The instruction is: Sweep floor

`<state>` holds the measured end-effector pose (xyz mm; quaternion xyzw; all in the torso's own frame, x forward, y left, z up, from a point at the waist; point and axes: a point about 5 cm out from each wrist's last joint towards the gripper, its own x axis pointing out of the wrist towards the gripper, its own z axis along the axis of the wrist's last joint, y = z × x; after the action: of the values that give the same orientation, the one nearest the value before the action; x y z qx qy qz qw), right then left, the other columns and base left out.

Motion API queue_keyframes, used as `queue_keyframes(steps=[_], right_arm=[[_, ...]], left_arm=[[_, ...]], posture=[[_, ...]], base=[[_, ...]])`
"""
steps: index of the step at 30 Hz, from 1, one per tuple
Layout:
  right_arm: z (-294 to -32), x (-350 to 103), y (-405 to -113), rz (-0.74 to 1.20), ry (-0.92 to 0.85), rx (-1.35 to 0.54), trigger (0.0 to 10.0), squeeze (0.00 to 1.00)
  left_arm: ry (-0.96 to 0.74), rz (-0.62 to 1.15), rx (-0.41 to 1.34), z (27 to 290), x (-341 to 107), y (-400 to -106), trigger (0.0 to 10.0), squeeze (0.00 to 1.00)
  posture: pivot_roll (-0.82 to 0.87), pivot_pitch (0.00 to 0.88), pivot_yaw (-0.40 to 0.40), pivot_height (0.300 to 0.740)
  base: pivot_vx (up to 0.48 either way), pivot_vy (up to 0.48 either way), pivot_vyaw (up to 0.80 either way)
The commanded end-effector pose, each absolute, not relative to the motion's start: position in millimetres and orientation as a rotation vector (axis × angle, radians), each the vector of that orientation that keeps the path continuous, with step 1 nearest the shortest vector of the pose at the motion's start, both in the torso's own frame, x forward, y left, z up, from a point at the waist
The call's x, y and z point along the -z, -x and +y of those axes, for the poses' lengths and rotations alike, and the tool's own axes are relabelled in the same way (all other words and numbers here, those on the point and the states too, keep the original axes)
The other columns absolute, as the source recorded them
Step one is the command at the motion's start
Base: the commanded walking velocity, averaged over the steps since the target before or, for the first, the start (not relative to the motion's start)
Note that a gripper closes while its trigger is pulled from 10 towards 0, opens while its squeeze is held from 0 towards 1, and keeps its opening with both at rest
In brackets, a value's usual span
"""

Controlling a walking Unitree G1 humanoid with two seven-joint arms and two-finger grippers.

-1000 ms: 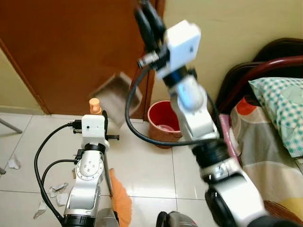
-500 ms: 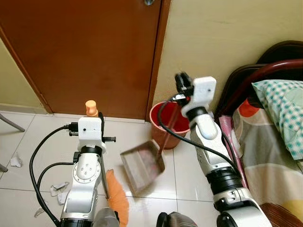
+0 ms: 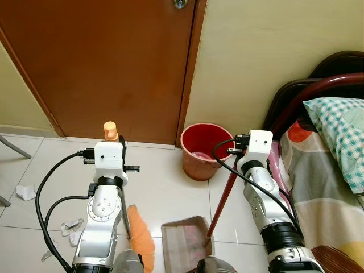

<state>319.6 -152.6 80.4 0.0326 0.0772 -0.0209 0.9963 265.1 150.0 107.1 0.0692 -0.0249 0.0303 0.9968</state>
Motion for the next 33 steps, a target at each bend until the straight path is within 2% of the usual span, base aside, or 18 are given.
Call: queue_keyframes(steps=[1,17,23,33], right_arm=[[-160,-82,-319,0.165,-0.082,0.077,10.0,0.00],[-186,-78,-306,0.242,-0.166,0.193,10.0,0.00],[-189,-67,-300,0.277,-0.213,0.237,10.0,0.00],[-198,-57,-278,0.313,-0.147,0.228,10.0,0.00]], left_arm=[[-0.184,-0.036,-0.062,154,-107,-265,10.0,0.00],[-0.187,-0.060,-0.108,161,-112,-264,10.0,0.00],[-0.196,-0.070,-0.108,159,-108,-262,10.0,0.00],[-0.146,-0.061,-0.092,156,-110,-262,10.0,0.00]], posture=[[0.18,0.074,-0.079,0.740],[0.17,0.088,-0.080,0.740],[0.18,0.036,-0.078,0.740],[0.15,0.003,-0.095,0.740]], base=[[0.000,0.000,0.00],[0.000,0.000,0.00],[0.000,0.000,0.00],[0.000,0.000,0.00]])
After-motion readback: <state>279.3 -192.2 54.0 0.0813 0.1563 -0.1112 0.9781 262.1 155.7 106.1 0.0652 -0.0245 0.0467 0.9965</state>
